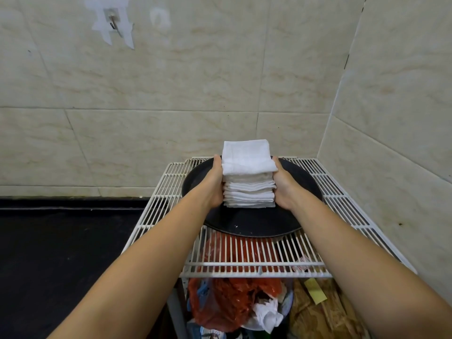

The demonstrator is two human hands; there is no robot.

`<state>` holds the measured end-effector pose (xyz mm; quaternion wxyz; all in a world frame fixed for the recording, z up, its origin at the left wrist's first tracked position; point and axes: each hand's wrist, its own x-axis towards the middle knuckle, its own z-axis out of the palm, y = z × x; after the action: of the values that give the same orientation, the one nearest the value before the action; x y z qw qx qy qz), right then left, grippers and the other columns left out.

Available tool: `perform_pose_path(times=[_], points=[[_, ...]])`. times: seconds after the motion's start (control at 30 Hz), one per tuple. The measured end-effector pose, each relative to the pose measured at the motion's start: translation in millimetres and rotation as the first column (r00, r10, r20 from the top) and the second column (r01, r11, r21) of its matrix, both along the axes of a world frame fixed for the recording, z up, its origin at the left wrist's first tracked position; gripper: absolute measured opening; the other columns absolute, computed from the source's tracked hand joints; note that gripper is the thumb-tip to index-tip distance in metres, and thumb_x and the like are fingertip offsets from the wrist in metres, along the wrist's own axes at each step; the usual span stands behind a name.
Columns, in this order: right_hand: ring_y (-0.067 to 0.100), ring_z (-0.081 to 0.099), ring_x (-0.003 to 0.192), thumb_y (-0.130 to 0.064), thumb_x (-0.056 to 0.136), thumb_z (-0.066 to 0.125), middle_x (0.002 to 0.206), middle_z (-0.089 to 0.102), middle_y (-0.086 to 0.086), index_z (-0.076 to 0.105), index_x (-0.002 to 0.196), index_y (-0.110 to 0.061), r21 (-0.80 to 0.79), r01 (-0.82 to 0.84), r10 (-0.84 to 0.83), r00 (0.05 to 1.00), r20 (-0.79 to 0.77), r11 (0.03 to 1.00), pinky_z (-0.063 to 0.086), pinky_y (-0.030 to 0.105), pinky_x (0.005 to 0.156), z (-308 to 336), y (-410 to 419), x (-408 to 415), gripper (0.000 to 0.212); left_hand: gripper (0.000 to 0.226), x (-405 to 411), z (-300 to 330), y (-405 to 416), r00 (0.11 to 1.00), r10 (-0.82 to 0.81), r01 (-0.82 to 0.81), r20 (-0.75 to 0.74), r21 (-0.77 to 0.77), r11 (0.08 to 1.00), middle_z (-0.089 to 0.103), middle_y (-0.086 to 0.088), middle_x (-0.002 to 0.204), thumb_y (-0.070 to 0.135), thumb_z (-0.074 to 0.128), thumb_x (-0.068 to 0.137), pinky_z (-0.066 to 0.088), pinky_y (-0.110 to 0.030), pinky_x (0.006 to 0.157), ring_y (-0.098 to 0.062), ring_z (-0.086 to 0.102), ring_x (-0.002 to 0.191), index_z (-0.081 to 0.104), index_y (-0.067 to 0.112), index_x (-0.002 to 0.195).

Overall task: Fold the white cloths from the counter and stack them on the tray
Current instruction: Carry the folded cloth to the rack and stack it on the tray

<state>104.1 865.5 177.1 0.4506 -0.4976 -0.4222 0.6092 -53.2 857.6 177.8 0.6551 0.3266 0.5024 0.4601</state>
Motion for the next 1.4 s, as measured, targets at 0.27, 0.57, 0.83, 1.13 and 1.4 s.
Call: perform_pose_path(times=[0.27,0.57,0.83,1.13,1.4], points=[[0.021,0.04,0.135,-0.061,0.095,0.022,0.149,0.04,0.005,0.032,0.147,-0.02,-0.086,0.011,-0.015,0.999,-0.047,0.996,0.035,0.04,0.111,-12,-3,25,0.067,0.086,-4,-22,-6,0.997,-0.06,0.061,0.055,-0.007,0.998,0.063,-0.011,0.123,0.073,0.012,0.088,0.046,-0.034,0.094,-0.025,0.059,0.114,0.058,0.01,0.124],[0.024,0.068,0.095,-0.048,0.101,0.028,0.109,0.069,0.01,0.051,0.131,-0.019,0.0,0.012,-0.012,0.999,-0.049,1.0,0.055,0.034,0.072,-4,-12,13,0.048,0.082,9,-17,-1,0.989,-0.12,0.121,-0.081,-0.001,0.993,0.061,-0.007,0.129,0.073,0.011,0.087,0.044,-0.037,0.099,-0.023,0.058,0.115,0.052,0.019,0.134],[0.023,0.042,0.134,-0.052,0.098,0.027,0.147,0.042,0.009,0.034,0.145,-0.018,-0.108,0.183,-0.195,0.975,-0.103,0.977,0.037,0.039,0.11,-12,-17,24,0.059,0.091,-19,-14,26,0.979,-0.176,0.174,-0.103,-0.03,0.984,0.038,-0.01,0.15,0.072,0.01,0.088,0.019,-0.041,0.119,-0.024,0.034,0.139,0.03,0.004,0.146],[0.02,0.028,0.142,-0.043,0.1,0.032,0.155,0.027,0.005,0.022,0.15,-0.018,-0.105,0.577,-0.586,0.788,-0.189,0.81,0.021,0.036,0.116,-25,-41,-3,0.056,0.081,-32,-18,97,0.856,-0.445,0.477,-0.262,0.068,0.876,0.062,-0.011,0.108,0.063,0.006,0.094,0.034,-0.033,0.104,-0.024,0.054,0.108,0.062,0.007,0.107],[0.016,0.027,0.141,-0.05,0.099,0.019,0.157,0.021,-0.007,0.011,0.152,-0.028,-0.034,0.837,-0.834,0.539,-0.121,0.546,0.019,0.033,0.116,-38,-29,-64,0.058,0.07,-31,-17,138,0.548,-0.802,0.835,-0.237,0.1,0.542,0.058,0.001,0.131,0.066,0.009,0.093,0.045,-0.033,0.092,-0.02,0.057,0.114,0.051,0.027,0.132]])
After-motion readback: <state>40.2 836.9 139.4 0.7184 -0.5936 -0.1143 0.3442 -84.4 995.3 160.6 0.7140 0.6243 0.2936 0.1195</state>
